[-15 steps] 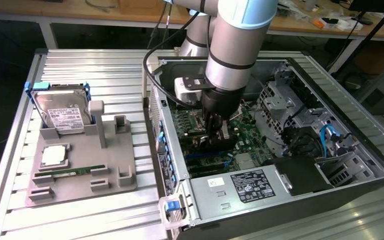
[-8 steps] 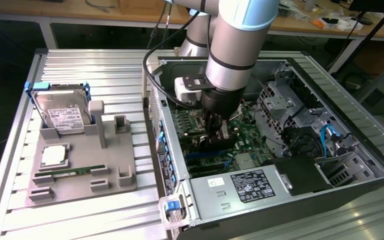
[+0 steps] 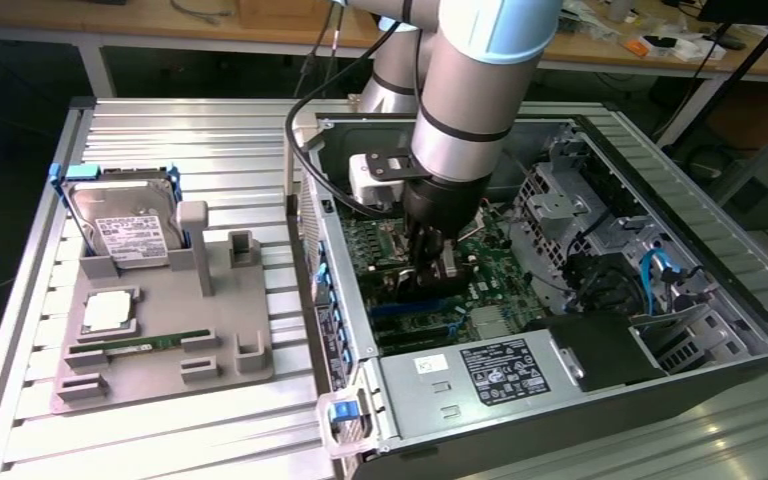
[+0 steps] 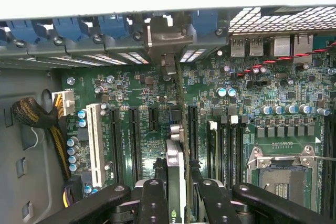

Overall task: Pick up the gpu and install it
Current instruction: 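Insert the gpu into the slot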

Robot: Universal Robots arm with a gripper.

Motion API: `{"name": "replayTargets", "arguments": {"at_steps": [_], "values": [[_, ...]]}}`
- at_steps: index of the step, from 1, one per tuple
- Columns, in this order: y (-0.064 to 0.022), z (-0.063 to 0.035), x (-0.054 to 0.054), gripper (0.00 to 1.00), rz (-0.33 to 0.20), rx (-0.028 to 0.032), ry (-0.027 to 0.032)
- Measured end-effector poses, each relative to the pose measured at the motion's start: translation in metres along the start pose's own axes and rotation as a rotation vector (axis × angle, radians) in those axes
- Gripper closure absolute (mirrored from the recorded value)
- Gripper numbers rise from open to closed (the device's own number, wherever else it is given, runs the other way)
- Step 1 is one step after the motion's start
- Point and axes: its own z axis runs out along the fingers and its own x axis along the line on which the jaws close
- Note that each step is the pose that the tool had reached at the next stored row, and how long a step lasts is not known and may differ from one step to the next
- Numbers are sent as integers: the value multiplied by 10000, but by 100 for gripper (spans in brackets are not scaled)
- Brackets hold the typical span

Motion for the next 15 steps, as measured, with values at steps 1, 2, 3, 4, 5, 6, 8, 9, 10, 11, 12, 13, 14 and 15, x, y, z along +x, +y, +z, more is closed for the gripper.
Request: {"name": "replayTargets", "arguments": {"at_steps": [1,2,3,4,5,6,8,9,10,11,12,13,14,15], "values": [[0,0,0,73,-1,0,0],[0,0,0,73,-1,1,-1],[0,-5,1,73,0,0,4],[-1,-20,2,73,-2,-2,18],[-2,-44,1,73,-3,1,28],[-3,-66,2,73,-3,1,40],[-3,-84,2,73,-3,3,51],[-3,-84,2,73,-3,3,51],[-3,-84,2,73,-2,4,51],[-3,-84,2,73,-2,3,51],[-3,-84,2,73,-3,3,51],[-3,-84,2,73,-3,3,51],[-3,-84,2,73,-3,3,51],[-3,-84,2,73,-2,4,51]]}}
